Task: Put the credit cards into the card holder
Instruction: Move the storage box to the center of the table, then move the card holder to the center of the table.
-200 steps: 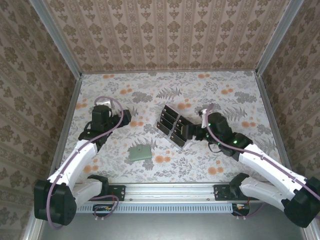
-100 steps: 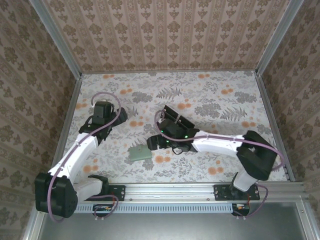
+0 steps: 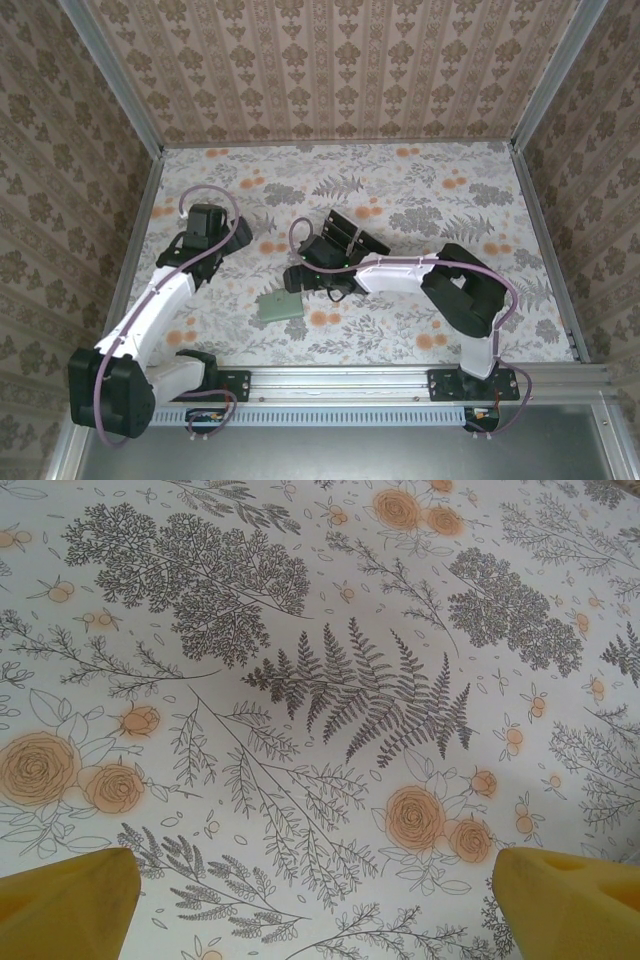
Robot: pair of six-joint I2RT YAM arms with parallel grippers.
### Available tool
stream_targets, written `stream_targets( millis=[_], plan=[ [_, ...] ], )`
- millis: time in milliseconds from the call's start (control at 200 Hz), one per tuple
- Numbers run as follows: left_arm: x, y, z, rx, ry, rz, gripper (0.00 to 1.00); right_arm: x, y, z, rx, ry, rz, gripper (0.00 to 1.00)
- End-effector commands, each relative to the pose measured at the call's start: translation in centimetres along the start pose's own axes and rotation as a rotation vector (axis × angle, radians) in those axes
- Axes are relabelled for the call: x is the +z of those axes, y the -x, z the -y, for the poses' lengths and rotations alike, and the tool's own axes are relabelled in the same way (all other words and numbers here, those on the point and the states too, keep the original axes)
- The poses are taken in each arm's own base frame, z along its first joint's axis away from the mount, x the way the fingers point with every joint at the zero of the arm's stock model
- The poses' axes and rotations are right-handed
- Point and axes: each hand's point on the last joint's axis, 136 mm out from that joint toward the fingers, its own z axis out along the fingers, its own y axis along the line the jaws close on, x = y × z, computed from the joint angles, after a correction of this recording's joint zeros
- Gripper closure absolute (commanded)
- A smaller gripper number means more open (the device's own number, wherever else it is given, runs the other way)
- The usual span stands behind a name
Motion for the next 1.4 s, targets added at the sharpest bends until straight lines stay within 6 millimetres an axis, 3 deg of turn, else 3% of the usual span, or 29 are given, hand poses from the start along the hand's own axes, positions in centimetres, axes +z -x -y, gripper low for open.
stream_targets(
  millis=[0, 355, 425, 605, 800, 1120, 1395],
  plan=[
    [-0.8, 0.5, -0.5, -0.001, 0.016, 0.013, 0.00, 0.0, 2.0, 2.2, 0.041, -0.060, 0.063, 0.11],
    [-1.0, 0.1, -0.3, -0.001, -0.004, 0.003, 0.00, -1.5, 4.5, 9.0, 0.089, -0.151, 0.103, 0.11],
    [-1.0, 0.0, -0.2, -0.002, -0.011, -0.001, 0.00, -1.8, 5.0, 9.3, 0.077, -0.121, 0.098, 0.11],
    [-1.1, -0.8, -0.1, -0.013, -0.025, -0.032, 0.00, -4.2, 5.4, 4.8, -0.045, 0.091, 0.071, 0.14],
    [-1.7, -1.8, -0.7, -0.030, -0.033, -0.039, 0.00, -5.8, 2.5, 0.2, -0.233, 0.183, -0.010, 0.14],
    [-2.3, -1.7, -1.2, -0.037, -0.021, -0.034, 0.00, -2.9, -1.4, -3.4, -0.599, 0.146, -0.126, 0.14],
    [-2.3, -1.9, -1.5, -0.066, -0.027, -0.037, 0.00, -0.2, -2.6, -5.2, -0.693, 0.152, -0.172, 0.14]
  ],
)
